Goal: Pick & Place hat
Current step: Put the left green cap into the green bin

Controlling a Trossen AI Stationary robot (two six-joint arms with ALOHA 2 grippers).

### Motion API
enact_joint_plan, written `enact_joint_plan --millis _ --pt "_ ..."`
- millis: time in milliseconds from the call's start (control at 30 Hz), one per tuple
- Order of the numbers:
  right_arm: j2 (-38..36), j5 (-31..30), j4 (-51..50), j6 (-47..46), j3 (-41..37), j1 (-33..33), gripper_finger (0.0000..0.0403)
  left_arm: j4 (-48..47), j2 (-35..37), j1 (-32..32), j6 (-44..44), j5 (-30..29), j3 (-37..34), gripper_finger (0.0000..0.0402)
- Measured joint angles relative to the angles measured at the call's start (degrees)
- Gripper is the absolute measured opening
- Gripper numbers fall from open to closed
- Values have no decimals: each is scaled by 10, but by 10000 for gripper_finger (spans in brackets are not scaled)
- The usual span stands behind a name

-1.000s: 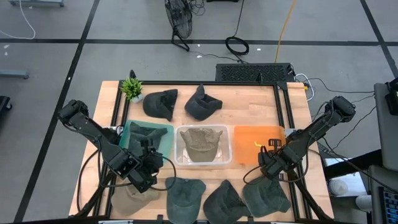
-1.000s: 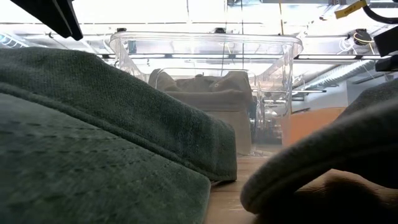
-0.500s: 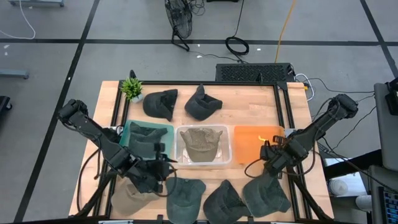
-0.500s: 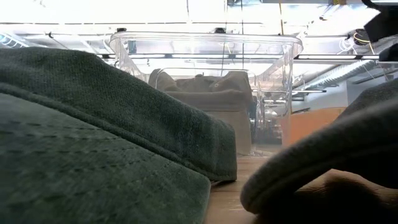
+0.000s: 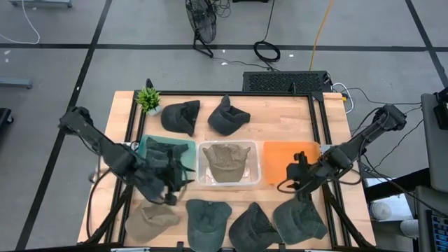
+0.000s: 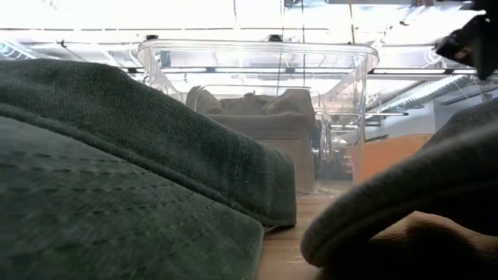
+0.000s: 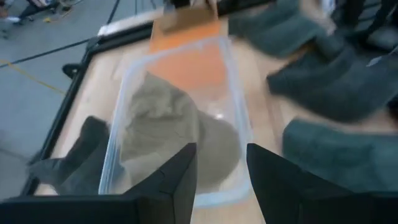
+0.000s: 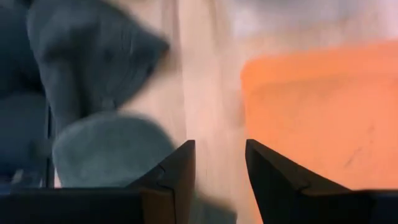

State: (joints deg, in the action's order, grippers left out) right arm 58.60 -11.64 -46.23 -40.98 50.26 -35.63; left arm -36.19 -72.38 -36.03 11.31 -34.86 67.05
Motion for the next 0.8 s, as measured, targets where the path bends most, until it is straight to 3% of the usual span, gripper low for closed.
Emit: enact_joint_plan --millis 100,200,300,367,567,700,800 --pt "-10 -86 -13 14 0 -10 129 52 38 -7 -1 74 -9 152" --pt "-8 -145 -33 29 0 -28 122 178 68 -30 6 167 -61 152" --pt "-7 -187 -50 44 0 -37 112 313 78 -49 44 171 -127 152" --pt "-9 -217 -50 68 0 -37 105 353 74 -51 73 164 -151 152" --pt "-32 -335 -42 121 0 -37 88 304 1 -27 100 153 -131 152" --pt "-45 -403 -41 120 0 -37 80 299 -67 -15 65 190 -73 152" --pt "-48 -425 -41 119 0 -37 75 228 -123 -22 27 185 -23 152"
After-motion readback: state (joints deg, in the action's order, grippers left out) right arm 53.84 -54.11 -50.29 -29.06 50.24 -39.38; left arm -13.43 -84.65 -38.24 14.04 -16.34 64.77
